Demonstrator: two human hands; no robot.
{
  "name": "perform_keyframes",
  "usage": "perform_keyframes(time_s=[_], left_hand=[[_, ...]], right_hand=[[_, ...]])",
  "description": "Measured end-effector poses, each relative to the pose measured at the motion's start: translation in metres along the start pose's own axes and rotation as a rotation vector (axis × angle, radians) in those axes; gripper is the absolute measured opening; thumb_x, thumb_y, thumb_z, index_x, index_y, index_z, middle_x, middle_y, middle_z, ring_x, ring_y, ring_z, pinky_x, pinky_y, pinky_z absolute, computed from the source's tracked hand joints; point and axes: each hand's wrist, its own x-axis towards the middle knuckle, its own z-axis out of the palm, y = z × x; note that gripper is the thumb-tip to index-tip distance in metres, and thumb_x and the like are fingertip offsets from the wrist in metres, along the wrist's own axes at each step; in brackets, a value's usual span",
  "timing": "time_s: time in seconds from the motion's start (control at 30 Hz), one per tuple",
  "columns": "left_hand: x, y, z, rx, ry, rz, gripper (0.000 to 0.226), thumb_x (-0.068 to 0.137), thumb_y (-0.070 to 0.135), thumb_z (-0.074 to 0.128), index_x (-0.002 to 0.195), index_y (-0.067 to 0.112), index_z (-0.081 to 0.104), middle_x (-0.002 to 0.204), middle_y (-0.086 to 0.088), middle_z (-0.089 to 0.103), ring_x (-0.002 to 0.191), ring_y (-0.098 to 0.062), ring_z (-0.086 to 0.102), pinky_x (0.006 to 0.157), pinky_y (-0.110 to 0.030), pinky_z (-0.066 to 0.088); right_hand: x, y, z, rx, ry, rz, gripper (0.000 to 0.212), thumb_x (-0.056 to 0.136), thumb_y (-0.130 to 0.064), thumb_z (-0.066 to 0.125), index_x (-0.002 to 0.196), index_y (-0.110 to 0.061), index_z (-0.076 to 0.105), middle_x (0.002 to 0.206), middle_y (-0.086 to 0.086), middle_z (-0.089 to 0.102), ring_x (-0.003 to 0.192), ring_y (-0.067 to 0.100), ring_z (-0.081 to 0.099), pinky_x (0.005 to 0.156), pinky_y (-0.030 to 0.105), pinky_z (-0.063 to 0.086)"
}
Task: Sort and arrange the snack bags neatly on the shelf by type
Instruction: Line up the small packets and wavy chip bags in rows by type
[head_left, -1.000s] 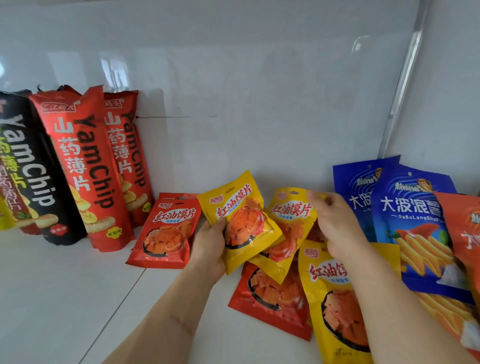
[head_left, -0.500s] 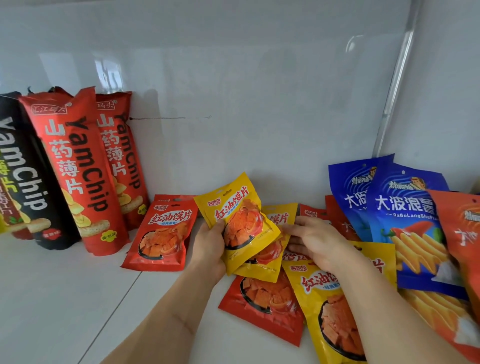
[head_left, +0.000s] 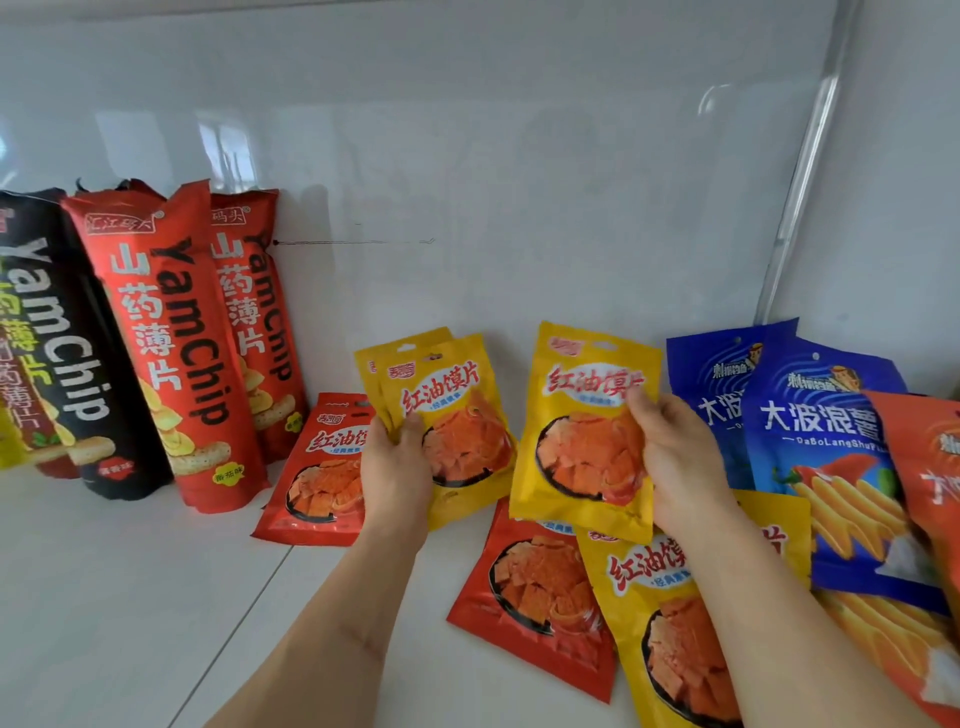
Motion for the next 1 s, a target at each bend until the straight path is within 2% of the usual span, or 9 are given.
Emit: perform_keyframes(time_s=[0.17,0.23,0.3,0.37,0.47,0.57,0.77,0.87,1.0], left_hand=[[-0.007,0.007,0.007,-0.147,-0.226,-0.157,0.021,0.103,0.030,0.053,0.117,0.023,0.068,0.104,-0.003,0.078,0.094,-0.027,0.076,0.089,-0.054,0.058],[-0.010,0.008,0.008,-0.160,-0.276,-0.165,0.023,0.104,0.035,0.050,0.117,0.025,0.067,0.103,-0.003,0.078,0.093,-0.026,0.076,0.090,-0.053,0.058],[-0.014,0.007,0.009,-0.133,-0.296,-0.149,0.026,0.104,0.042,0.048,0.115,0.027,0.066,0.100,-0.001,0.079,0.092,-0.024,0.076,0.090,-0.050,0.058],[-0.016,0.008,0.009,-0.106,-0.319,-0.138,0.030,0.102,0.049,0.046,0.113,0.030,0.066,0.098,0.002,0.079,0.091,-0.021,0.077,0.088,-0.047,0.059],[-0.017,0.008,0.010,-0.088,-0.397,-0.122,0.036,0.094,0.059,0.053,0.116,0.032,0.064,0.104,0.005,0.078,0.095,-0.018,0.076,0.087,-0.044,0.058],[-0.015,0.006,0.010,-0.042,-0.440,-0.138,0.040,0.089,0.047,0.068,0.122,0.024,0.064,0.110,0.000,0.077,0.100,-0.024,0.075,0.092,-0.050,0.057],[-0.010,-0.005,0.008,-0.061,-0.383,-0.205,0.020,0.100,0.022,0.061,0.117,0.018,0.069,0.109,-0.007,0.077,0.099,-0.031,0.074,0.094,-0.055,0.055],[-0.010,-0.006,0.008,-0.072,-0.356,-0.231,0.019,0.101,0.020,0.058,0.116,0.019,0.070,0.107,-0.006,0.077,0.098,-0.029,0.075,0.093,-0.054,0.056],[-0.010,-0.007,0.008,-0.053,-0.320,-0.228,0.018,0.102,0.023,0.057,0.114,0.023,0.070,0.104,-0.002,0.078,0.094,-0.025,0.076,0.090,-0.052,0.058]], right_hand=[[-0.014,0.007,0.023,-0.352,-0.152,-0.138,0.040,0.086,-0.051,0.067,0.084,-0.010,0.067,0.083,0.008,0.072,0.081,0.026,0.069,0.075,0.045,0.052],[-0.016,0.009,0.028,-0.416,-0.160,-0.165,0.038,0.088,-0.047,0.066,0.076,-0.011,0.062,0.074,0.005,0.067,0.072,0.023,0.064,0.065,0.039,0.046],[-0.016,0.012,0.031,-0.441,-0.152,-0.175,0.033,0.089,-0.043,0.067,0.072,-0.016,0.060,0.073,0.000,0.066,0.073,0.020,0.064,0.064,0.038,0.046],[-0.017,0.015,0.035,-0.444,-0.133,-0.176,0.029,0.089,-0.041,0.067,0.076,-0.015,0.063,0.077,0.001,0.069,0.076,0.020,0.066,0.067,0.039,0.049],[-0.020,0.016,0.041,-0.431,-0.106,-0.182,0.023,0.091,-0.040,0.065,0.084,-0.019,0.067,0.082,-0.006,0.070,0.079,0.011,0.066,0.065,0.030,0.051],[-0.024,0.015,0.043,-0.446,-0.096,-0.200,0.018,0.092,-0.040,0.064,0.090,-0.022,0.065,0.085,-0.014,0.066,0.081,0.004,0.062,0.061,0.018,0.043],[-0.028,-0.009,0.028,-0.562,-0.064,-0.274,0.036,0.092,-0.047,0.060,0.116,-0.020,0.060,0.100,-0.014,0.061,0.094,0.004,0.059,0.068,0.010,0.039],[-0.035,-0.031,0.005,-0.810,-0.069,-0.288,0.040,0.093,-0.049,0.057,0.120,-0.019,0.060,0.109,-0.009,0.064,0.100,0.008,0.059,0.075,0.020,0.044],[-0.068,-0.033,-0.027,-1.152,-0.054,-0.158,0.048,0.089,-0.063,0.051,0.121,-0.027,0.056,0.116,-0.008,0.062,0.103,0.013,0.060,0.081,0.035,0.052]])
